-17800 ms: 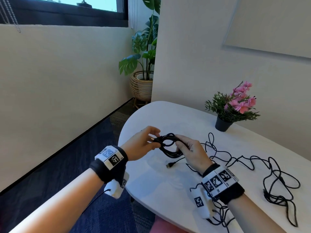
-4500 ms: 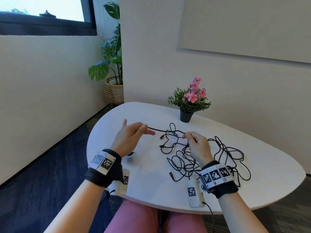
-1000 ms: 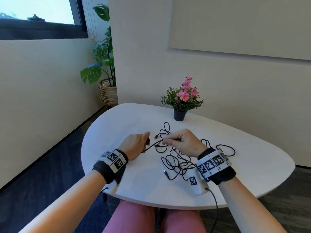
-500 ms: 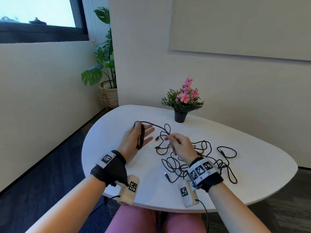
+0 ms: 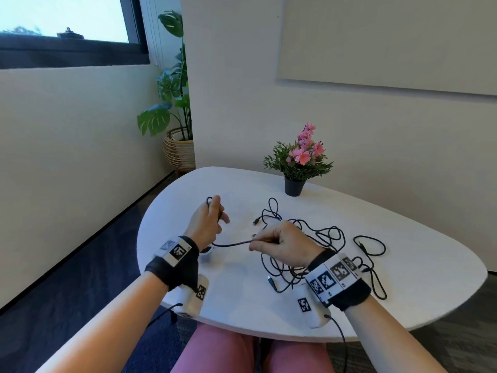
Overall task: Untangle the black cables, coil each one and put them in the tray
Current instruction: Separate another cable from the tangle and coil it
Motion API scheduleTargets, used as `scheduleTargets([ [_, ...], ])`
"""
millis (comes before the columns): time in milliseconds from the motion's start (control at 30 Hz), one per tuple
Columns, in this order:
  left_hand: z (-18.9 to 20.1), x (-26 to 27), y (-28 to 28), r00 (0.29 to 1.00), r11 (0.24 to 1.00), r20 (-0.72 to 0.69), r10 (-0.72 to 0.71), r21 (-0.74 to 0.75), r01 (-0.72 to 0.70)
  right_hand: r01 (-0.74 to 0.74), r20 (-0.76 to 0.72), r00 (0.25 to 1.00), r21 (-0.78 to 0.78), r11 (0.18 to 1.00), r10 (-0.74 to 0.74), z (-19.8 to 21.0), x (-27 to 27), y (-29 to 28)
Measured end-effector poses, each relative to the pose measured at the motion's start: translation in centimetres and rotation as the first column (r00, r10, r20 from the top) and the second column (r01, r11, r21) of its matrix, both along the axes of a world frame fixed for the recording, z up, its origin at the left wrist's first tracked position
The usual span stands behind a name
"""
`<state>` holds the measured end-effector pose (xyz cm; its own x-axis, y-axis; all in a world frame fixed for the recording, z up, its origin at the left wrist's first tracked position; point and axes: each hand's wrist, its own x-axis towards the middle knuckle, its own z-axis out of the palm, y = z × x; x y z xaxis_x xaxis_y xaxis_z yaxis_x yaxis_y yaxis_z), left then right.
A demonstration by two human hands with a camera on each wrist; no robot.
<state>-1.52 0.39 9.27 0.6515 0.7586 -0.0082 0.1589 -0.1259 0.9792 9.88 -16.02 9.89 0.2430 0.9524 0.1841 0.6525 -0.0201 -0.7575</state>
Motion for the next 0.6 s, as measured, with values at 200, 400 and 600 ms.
scheduleTargets([
  [200,-0.4,-0.4,-2.5,0.937,0.934,-0.228,-0.266,0.18,0.309,0.075,0.054,0.995,0.2,0.977,-0.088,1.6,0.5,0.8],
  [400,0.2,-0.8,-3.2,0.827,0.822,-0.197,-0.527,0.132,0.555,0.235,-0.127,0.97,0.288,0.928,-0.207,1.1,1.8,1.4],
  [600,0.5,-1.3,-2.5,0.878,0.885,0.142,-0.457,-0.025,0.465,0.311,-0.372,0.901,0.199,0.929,-0.222,0.6,1.6,1.4],
])
